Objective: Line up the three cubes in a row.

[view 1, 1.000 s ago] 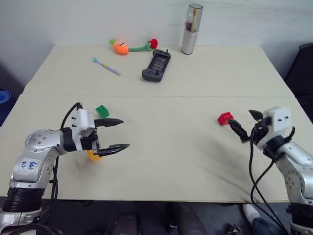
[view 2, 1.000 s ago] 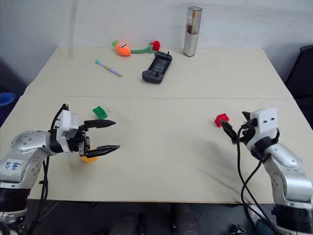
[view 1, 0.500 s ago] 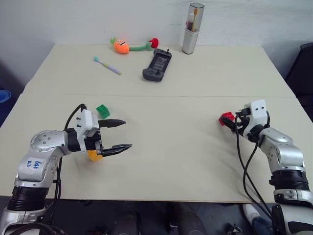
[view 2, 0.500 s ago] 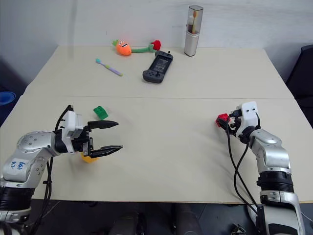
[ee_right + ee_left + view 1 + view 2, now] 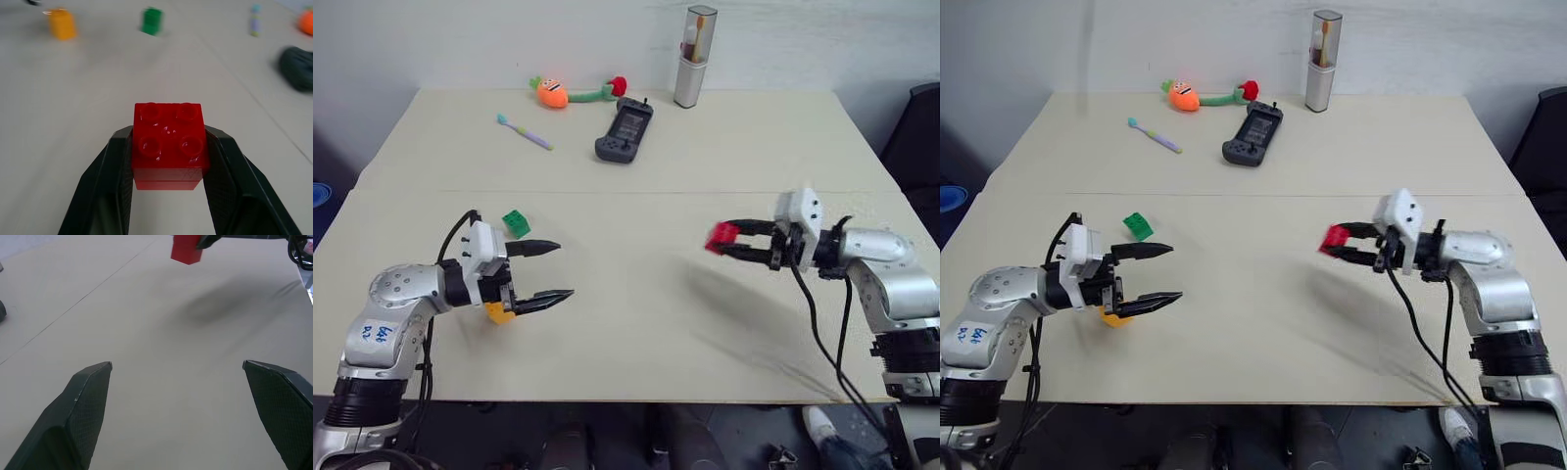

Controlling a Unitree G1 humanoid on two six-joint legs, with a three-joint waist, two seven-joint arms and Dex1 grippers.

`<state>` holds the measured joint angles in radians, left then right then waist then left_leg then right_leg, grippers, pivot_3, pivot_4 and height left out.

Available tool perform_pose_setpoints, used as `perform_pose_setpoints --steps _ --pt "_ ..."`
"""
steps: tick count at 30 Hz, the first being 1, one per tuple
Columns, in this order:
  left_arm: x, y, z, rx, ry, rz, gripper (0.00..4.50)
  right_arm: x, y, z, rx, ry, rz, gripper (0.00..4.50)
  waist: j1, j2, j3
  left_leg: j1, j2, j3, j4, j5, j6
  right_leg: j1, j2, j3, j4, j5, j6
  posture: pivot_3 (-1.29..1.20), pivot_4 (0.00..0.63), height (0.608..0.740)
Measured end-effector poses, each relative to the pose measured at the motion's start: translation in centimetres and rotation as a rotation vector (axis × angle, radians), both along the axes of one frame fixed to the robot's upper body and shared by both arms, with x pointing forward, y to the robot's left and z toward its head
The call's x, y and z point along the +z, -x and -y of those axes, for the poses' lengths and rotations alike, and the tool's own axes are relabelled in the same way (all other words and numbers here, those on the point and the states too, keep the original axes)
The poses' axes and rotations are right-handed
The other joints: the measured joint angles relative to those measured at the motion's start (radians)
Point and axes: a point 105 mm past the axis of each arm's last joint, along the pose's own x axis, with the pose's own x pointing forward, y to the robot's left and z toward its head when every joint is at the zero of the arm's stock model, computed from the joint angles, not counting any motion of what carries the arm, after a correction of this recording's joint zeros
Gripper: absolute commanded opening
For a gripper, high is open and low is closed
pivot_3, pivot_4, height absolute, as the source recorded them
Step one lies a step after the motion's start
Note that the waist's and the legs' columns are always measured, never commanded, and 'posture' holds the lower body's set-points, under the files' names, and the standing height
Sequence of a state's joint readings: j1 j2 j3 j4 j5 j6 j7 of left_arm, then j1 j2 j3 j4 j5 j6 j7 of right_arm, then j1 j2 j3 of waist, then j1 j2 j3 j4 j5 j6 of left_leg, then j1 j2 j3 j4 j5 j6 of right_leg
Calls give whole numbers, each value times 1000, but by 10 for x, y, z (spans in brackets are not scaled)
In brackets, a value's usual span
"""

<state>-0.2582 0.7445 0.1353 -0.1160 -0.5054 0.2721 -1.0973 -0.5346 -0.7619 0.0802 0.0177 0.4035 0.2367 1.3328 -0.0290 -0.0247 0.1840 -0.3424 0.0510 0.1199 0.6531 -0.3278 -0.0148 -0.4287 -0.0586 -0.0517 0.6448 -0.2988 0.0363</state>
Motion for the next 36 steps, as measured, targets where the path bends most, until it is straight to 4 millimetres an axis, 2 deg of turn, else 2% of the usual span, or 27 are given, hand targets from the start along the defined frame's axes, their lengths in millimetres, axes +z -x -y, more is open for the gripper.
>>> perform_pose_setpoints --steps 4,9,16,17,20,24,28,31,34,36 --pt "-2 0 -2 -2 -1 -5 4500 -36 19 -6 124 108 -116 1482 7 0 0 -5 -1 -1 6 -1 2 -1 -2 -2 0 0 1 0 150 740" --pt "-9 5 -3 3 -4 -29 4500 -63 10 10 96 178 -100 1482 2 0 0 -8 -1 -1 12 -4 6 -2 -3 -1 -1 2 3 0 150 740" --pt "-7 7 -4 1 -21 -16 4500 -66 2 9 137 172 -26 1482 -4 0 0 -7 -1 -1 12 -3 4 -2 -2 -1 1 2 3 0 150 740" --pt "-6 7 -5 2 -22 -16 4500 -66 1 9 137 175 -23 2215 -2 0 0 -7 -1 -1 12 -3 4 -2 -3 -1 1 2 3 0 150 740" --pt "-6 7 -5 4 -21 -15 4500 -64 1 5 145 159 -22 3169 1 0 0 -8 -1 -1 12 -3 4 -2 -3 -1 0 2 3 0 150 740" --pt "-4 6 -21 75 -9 -9 4500 -45 5 3 164 93 43 4444 -1 0 0 -9 0 -1 12 -3 4 -3 -3 -1 0 2 3 0 150 740" --pt "-5 9 -55 214 -11 -31 4500 -16 12 8 124 -6 114 4444 0 0 0 -9 0 -2 11 -3 4 -3 -3 -2 0 2 3 0 150 740" --pt "-7 18 -122 489 33 -80 4500 -6 21 22 4 -120 143 4444 -1 0 0 -9 1 -3 10 -5 4 -3 -3 -3 -1 1 2 0 150 740" --pt "-11 34 -168 695 81 -95 4500 -3 32 26 -70 -315 154 4444 1 0 0 -8 1 -3 10 -7 8 -2 -4 -3 -1 1 2 0 150 740" --pt "-19 47 -197 837 111 -117 4500 -12 43 24 -105 -395 98 4444 1 0 0 -8 1 -4 10 -9 8 -2 -4 -3 -1 1 2 0 150 740"
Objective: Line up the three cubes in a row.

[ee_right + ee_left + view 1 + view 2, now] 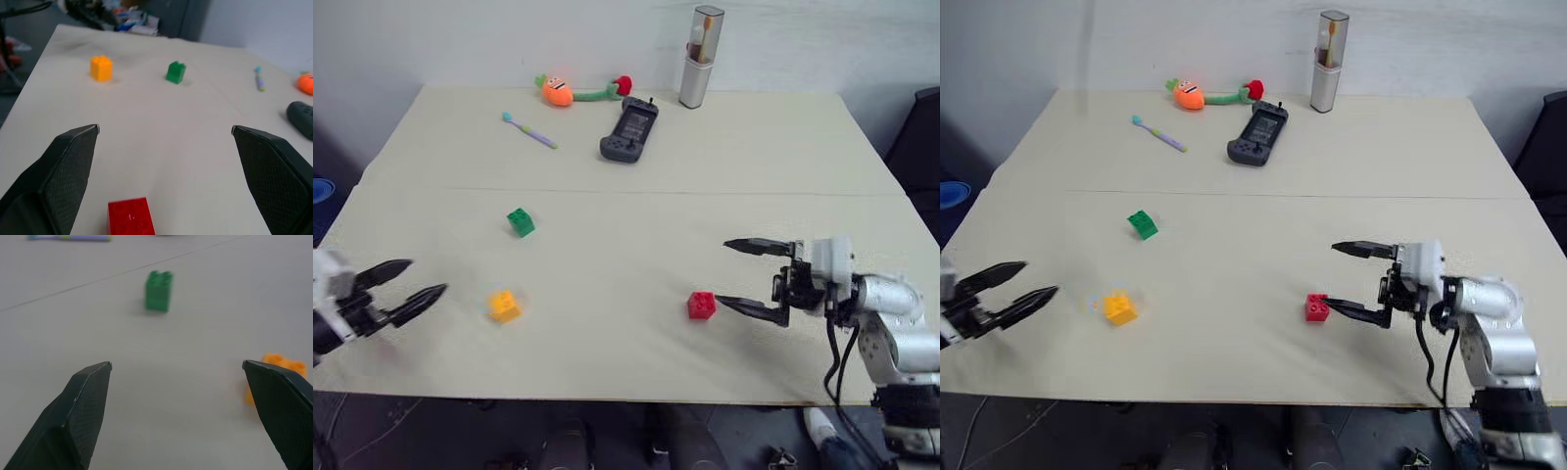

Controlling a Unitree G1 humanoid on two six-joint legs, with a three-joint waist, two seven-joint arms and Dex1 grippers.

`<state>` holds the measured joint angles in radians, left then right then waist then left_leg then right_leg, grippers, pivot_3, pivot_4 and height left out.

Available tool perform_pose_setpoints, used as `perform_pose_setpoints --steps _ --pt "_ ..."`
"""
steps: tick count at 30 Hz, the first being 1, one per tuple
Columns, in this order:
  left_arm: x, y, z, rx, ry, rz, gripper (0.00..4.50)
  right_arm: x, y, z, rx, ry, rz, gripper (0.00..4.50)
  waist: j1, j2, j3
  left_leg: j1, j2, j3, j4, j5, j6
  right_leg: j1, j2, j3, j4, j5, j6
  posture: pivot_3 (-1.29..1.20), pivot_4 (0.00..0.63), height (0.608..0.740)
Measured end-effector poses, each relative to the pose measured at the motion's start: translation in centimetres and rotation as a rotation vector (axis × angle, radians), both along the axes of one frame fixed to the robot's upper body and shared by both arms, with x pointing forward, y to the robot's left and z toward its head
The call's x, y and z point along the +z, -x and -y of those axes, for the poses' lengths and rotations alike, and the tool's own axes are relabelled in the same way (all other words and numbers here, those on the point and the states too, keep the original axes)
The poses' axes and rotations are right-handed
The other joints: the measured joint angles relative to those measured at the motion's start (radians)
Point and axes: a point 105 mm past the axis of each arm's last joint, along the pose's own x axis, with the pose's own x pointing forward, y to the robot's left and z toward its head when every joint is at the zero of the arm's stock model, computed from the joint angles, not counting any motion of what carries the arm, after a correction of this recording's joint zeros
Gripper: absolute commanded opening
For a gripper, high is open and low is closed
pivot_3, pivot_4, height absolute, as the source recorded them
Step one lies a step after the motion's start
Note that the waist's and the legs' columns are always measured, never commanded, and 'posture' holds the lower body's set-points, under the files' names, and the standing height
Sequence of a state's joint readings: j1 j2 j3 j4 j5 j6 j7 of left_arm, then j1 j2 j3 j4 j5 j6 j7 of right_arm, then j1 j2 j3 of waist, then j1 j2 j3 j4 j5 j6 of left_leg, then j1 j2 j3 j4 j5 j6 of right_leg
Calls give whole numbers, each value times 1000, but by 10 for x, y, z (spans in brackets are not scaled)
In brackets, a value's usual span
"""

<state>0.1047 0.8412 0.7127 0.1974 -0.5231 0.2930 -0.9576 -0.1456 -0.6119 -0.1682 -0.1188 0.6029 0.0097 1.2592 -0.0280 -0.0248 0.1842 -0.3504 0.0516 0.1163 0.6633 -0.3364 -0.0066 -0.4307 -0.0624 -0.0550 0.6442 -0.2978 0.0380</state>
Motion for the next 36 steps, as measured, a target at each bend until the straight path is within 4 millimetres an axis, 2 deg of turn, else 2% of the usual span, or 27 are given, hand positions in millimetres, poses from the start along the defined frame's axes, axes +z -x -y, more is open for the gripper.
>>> perform_pose_setpoints --steps 3,7,9,12,15,19,23,27,31,34,36 --pt "-15 19 -26 129 32 -45 4500 -8 6 -1 -48 -78 -39 4444 0 -1 0 0 0 0 0 -1 1 0 -1 0 0 0 0 0 150 740" --pt "-24 21 -19 121 54 -46 4500 -13 14 -2 -70 -80 -8 4444 5 -1 -1 0 -1 -1 0 -2 1 1 -3 -1 0 0 0 0 150 740" --pt "-17 -1 -3 66 95 -8 4500 -12 14 -4 -80 -78 2 4444 16 -1 -1 0 -2 -3 0 -1 1 1 -4 -3 0 0 0 0 150 740" --pt "10 -46 36 -87 122 75 4500 -2 15 -15 -47 -61 52 4444 29 -2 -1 0 -3 -5 1 1 0 2 -5 -5 1 0 0 0 150 740" --pt "28 -83 66 -187 126 122 4500 2 14 -20 -42 -62 73 4444 25 -2 -2 -1 -3 -3 1 2 -4 2 -3 -6 0 0 0 0 150 740" --pt "26 -136 100 -248 130 90 4500 4 11 -22 -60 -68 71 4444 23 -3 -2 -2 -3 0 3 3 -4 1 0 -6 0 1 1 0 150 740" --pt "17 -166 110 -230 66 31 4500 5 9 -20 -105 -78 65 4444 18 -4 -1 -2 -3 3 3 3 -3 -1 1 -8 0 1 1 0 150 740" --pt "17 -178 121 -280 -2 3 4500 11 13 -23 -127 -81 87 4444 20 -4 -1 -2 -3 4 3 3 -3 -1 1 -10 0 1 2 0 150 740" --pt "-5 -178 129 -318 -54 -69 4500 14 16 -25 -143 -86 94 4444 22 -5 -1 -2 -3 4 4 3 -3 -1 1 -10 1 1 2 0 150 740" --pt "-8 -179 129 -317 -55 -83 3952 13 16 -24 -158 -88 84 4500 25 -5 0 -2 -3 3 4 3 -3 -1 1 -11 1 1 2 0 150 740" --pt "-5 -180 132 -334 -66 -80 3400 10 18 -22 -173 -86 72 4500 27 -5 0 -2 -3 3 4 3 -3 -1 1 -11 1 1 2 0 150 740"
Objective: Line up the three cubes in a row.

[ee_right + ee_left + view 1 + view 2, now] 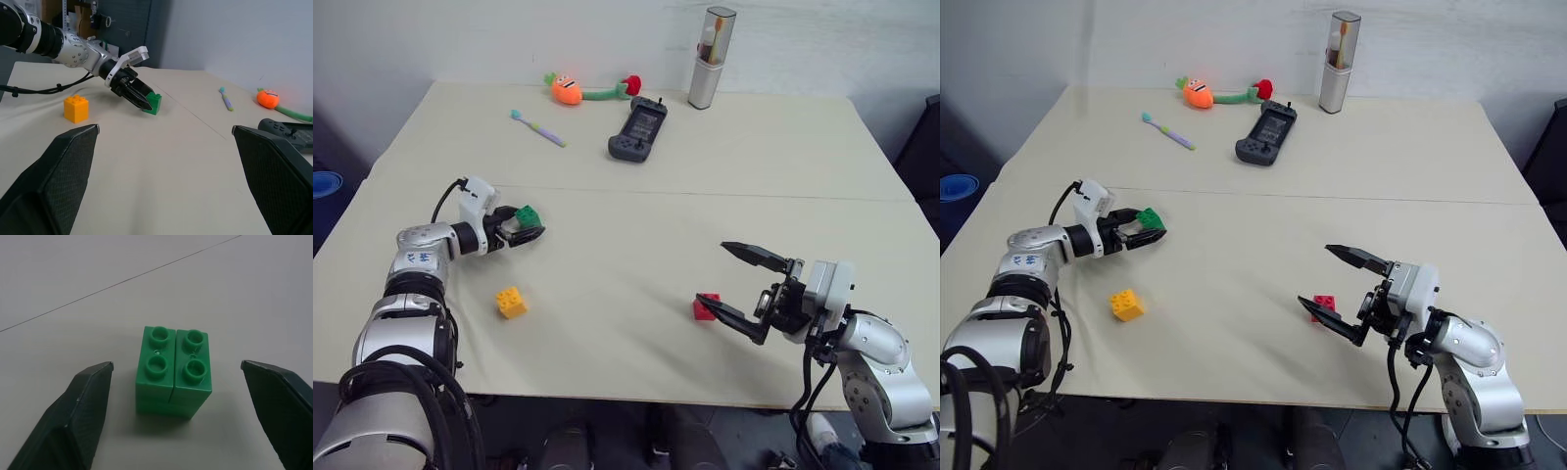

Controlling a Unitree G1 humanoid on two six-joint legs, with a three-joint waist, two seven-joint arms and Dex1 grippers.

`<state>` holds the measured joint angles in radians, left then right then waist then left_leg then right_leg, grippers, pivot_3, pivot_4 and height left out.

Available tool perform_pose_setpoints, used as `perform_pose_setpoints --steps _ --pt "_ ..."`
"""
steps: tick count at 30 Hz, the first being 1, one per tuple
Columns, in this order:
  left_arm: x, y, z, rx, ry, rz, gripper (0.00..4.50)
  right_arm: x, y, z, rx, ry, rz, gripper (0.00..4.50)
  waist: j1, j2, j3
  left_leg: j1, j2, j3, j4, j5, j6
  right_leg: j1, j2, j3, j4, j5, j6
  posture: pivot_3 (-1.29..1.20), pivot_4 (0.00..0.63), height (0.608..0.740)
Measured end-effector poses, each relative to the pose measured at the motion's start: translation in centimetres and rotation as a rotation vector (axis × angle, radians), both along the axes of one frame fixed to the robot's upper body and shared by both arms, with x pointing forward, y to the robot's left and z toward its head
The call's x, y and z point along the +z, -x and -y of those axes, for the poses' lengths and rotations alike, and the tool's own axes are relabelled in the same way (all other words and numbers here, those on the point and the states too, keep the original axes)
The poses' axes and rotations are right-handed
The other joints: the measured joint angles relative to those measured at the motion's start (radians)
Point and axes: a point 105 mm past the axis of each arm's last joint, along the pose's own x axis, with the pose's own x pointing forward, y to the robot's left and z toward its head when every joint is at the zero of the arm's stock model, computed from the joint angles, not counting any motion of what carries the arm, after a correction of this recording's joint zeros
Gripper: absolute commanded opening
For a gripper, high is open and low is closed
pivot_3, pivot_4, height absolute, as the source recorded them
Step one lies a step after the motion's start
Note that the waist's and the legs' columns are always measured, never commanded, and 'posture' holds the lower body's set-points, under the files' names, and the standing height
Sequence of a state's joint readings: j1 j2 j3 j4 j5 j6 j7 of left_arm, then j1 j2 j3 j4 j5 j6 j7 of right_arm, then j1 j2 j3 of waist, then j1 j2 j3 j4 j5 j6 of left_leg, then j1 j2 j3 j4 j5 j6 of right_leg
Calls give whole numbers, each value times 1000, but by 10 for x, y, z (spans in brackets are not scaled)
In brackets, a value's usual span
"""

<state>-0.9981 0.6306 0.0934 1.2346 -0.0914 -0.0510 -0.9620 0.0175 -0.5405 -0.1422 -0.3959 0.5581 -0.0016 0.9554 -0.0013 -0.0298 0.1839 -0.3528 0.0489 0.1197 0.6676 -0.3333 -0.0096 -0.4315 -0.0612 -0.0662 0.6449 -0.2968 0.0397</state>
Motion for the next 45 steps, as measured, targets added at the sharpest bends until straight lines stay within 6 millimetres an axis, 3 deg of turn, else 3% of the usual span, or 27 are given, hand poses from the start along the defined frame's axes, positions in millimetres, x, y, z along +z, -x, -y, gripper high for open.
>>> perform_pose_setpoints --steps 6,7,13,18,20,23,29,32,34,45 --pt "4 2 4 -52 -26 20 1558 -1 0 5 -26 6 -2 4500 -2 0 0 0 0 0 0 0 0 0 0 0 0 0 0 0 150 740" --pt "5 2 5 -64 -26 21 1452 -1 0 6 -29 7 -2 4500 -2 0 0 0 0 0 0 0 0 0 0 0 0 0 0 0 150 740" --pt "9 11 18 -212 -43 4 1454 -2 2 9 -26 29 -8 4500 0 0 0 -1 0 0 1 0 0 0 0 -1 0 0 0 0 150 740" --pt "59 24 65 -523 -61 106 1454 3 8 27 -31 111 3 4500 7 -1 1 -2 -1 -1 3 0 1 3 0 -3 0 0 1 0 150 740" --pt "69 41 81 -640 -135 115 1454 0 13 31 -2 177 -1 4500 4 -1 0 -2 -1 -2 2 0 1 3 0 1 1 1 2 0 150 740" --pt "51 75 112 -794 -205 51 1454 0 14 50 -37 233 -9 4500 -8 1 0 0 0 0 1 0 1 3 1 11 1 1 2 0 150 740" --pt "26 107 154 -862 -244 52 1454 -19 32 52 41 276 -91 4500 -2 1 0 3 0 -1 1 2 -1 4 2 14 1 1 2 0 150 740" --pt "-3 113 166 -867 -257 31 1454 -25 36 51 62 279 -118 4500 -3 1 0 4 0 0 1 2 0 4 2 15 2 1 2 0 150 740" --pt "-11 112 173 -855 -256 28 1454 -24 37 50 63 280 -115 4500 -1 1 0 3 0 -1 2 3 0 3 2 15 2 1 2 0 150 740" --pt "-27 107 185 -808 -252 70 1454 -22 37 46 32 258 -104 4500 1 2 0 3 -1 -1 1 2 0 4 1 14 1 1 2 0 150 740"
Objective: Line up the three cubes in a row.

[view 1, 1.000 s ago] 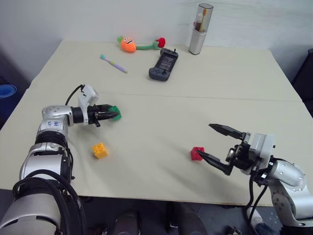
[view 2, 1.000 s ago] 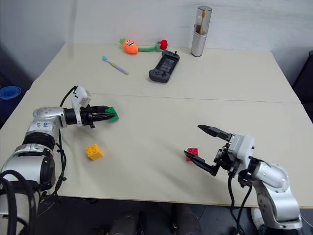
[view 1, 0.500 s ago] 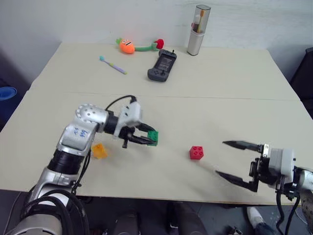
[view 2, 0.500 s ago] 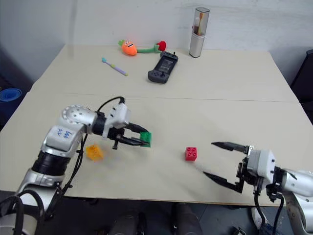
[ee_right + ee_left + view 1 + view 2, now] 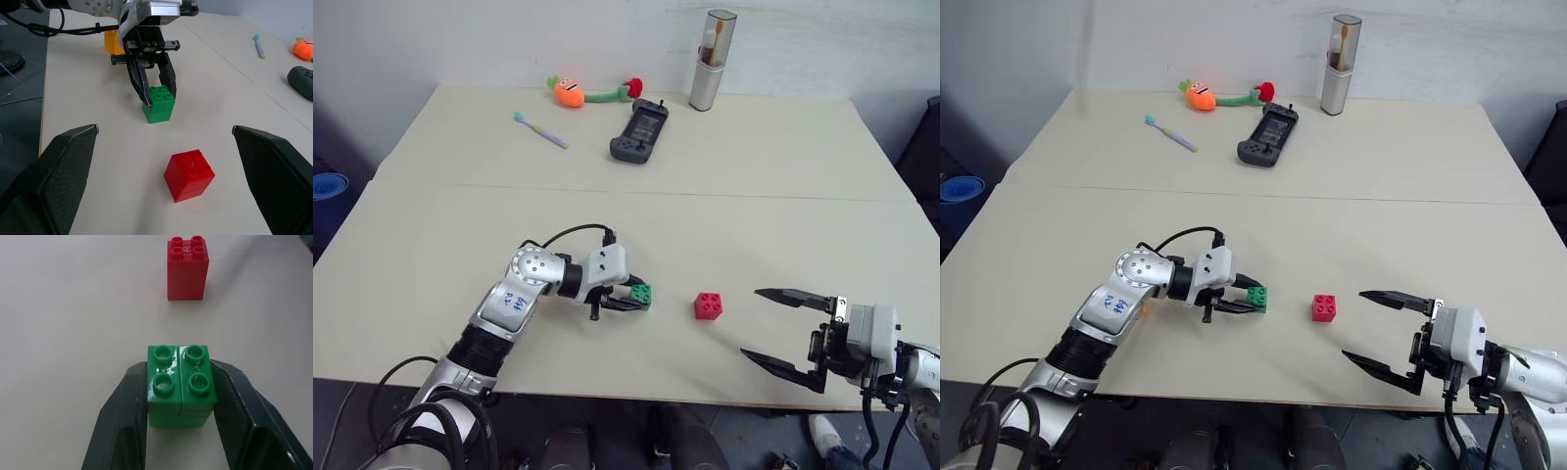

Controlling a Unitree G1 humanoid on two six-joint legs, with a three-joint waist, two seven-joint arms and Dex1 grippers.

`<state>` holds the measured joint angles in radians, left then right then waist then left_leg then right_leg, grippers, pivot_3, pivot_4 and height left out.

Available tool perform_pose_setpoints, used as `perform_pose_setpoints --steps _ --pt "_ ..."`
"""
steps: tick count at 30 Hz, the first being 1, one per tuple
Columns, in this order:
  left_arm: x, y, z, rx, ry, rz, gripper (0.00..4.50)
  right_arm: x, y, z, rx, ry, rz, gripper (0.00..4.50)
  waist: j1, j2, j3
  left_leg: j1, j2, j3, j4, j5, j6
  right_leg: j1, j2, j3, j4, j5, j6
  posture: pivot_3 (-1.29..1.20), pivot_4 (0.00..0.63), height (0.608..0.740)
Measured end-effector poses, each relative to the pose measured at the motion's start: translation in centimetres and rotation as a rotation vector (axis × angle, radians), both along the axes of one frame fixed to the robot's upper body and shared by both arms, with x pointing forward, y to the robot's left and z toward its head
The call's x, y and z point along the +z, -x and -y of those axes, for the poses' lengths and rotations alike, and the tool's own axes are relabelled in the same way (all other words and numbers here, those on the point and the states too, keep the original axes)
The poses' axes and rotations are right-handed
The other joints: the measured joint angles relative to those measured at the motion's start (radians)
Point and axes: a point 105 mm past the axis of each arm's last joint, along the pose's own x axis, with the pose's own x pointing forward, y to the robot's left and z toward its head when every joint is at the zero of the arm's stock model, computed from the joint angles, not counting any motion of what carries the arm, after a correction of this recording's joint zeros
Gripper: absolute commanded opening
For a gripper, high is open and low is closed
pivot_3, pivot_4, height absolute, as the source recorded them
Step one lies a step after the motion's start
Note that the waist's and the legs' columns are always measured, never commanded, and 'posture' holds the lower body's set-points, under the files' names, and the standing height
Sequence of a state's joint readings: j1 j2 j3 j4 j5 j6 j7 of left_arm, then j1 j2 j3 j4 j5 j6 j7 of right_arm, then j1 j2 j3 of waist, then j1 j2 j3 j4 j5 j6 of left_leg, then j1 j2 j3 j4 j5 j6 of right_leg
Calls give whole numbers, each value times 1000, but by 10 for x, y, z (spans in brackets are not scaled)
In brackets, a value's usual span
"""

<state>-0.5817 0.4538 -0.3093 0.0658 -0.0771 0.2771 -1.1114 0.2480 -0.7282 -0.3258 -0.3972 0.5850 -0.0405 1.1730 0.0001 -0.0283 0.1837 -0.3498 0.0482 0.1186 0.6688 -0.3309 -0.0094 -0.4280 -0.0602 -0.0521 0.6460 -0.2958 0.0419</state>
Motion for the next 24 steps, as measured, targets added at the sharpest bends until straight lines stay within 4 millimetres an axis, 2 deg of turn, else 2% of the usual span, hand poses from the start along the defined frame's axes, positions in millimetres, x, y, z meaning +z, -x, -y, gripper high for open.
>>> perform_pose_setpoints --steps 2,7,11,16,19,22,24 --pt "0 0 0 -2 -1 -1 1454 0 0 0 -6 -2 1 4500 0 0 0 0 0 0 0 0 0 0 0 0 0 0 0 0 150 740" --pt "-8 4 -2 -34 -25 -56 3101 1 -2 0 -20 -10 6 4500 -2 0 0 0 0 0 0 0 0 0 1 0 0 0 0 0 150 740" --pt "15 -1 4 -42 74 0 4276 2 -3 -1 -17 -15 12 4500 0 0 0 -1 0 0 1 0 0 0 0 0 0 0 0 0 150 740" --pt "54 -2 -9 -70 157 65 4276 4 -6 -2 -6 -19 24 4500 -6 0 0 0 1 0 0 0 -1 0 1 0 1 0 0 0 150 740" --pt "72 -2 -38 -46 179 77 4276 2 -10 -7 24 -30 18 4500 -10 0 0 0 1 0 0 1 -1 0 1 0 1 0 0 0 150 740" --pt "92 -2 -86 46 211 136 4276 0 -16 -13 58 -54 13 4500 -18 0 0 1 1 0 -1 1 -1 0 0 -1 1 -1 -1 0 150 740" --pt "91 0 -114 129 228 129 4398 1 -20 -17 77 -73 19 4500 -22 1 0 1 1 0 -1 1 -1 0 0 -1 1 -1 -1 0 150 740"
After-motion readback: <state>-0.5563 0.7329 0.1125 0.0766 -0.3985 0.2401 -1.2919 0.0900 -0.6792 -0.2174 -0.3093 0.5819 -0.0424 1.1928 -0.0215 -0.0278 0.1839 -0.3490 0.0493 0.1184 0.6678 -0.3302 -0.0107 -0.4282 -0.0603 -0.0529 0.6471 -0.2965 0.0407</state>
